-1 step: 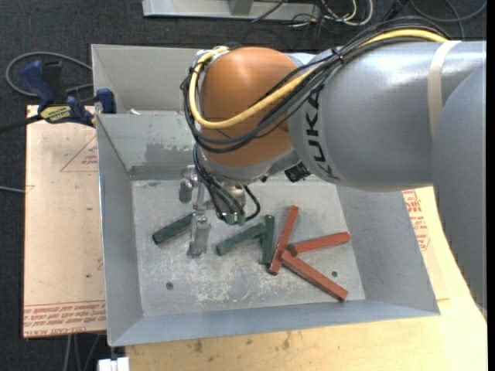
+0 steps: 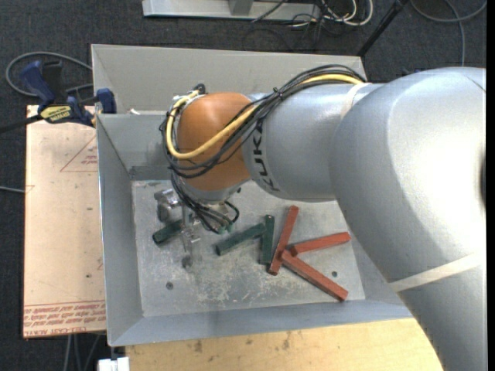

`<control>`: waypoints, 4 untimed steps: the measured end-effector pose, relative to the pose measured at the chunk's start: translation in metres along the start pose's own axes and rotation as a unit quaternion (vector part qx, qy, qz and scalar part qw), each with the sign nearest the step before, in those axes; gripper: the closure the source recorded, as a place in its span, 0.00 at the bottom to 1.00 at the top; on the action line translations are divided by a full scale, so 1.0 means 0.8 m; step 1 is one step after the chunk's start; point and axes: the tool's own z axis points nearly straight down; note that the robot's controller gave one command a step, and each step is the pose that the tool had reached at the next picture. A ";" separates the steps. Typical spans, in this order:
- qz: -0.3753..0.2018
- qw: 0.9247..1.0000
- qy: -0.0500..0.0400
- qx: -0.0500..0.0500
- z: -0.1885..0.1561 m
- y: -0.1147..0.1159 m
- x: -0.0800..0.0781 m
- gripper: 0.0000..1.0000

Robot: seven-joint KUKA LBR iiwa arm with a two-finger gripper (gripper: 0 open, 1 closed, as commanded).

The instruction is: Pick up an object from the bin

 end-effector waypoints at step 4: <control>-0.069 0.998 -0.002 -0.001 -0.004 -0.010 -0.003 0.00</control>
Offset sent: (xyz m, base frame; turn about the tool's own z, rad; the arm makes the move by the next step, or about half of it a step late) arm 0.0070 -0.0118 0.0332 0.0305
